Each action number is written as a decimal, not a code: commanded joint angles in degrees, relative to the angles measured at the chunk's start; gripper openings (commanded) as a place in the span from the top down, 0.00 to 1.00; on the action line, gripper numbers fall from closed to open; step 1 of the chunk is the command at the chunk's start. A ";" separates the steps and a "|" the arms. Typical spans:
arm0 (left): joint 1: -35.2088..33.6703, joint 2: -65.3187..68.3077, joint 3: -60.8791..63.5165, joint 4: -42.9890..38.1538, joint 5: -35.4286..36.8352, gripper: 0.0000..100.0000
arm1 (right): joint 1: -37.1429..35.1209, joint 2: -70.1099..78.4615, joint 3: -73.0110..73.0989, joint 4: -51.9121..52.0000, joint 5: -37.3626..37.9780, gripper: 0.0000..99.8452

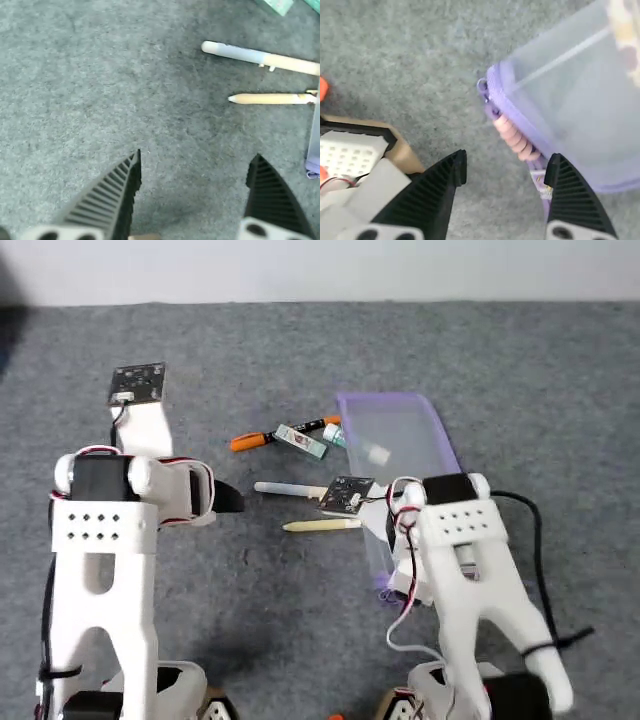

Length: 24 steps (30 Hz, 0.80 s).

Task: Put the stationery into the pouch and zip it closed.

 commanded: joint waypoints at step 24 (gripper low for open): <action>-0.35 -0.62 -3.03 -0.26 -0.44 0.67 | 6.46 15.08 0.18 -0.13 7.03 0.76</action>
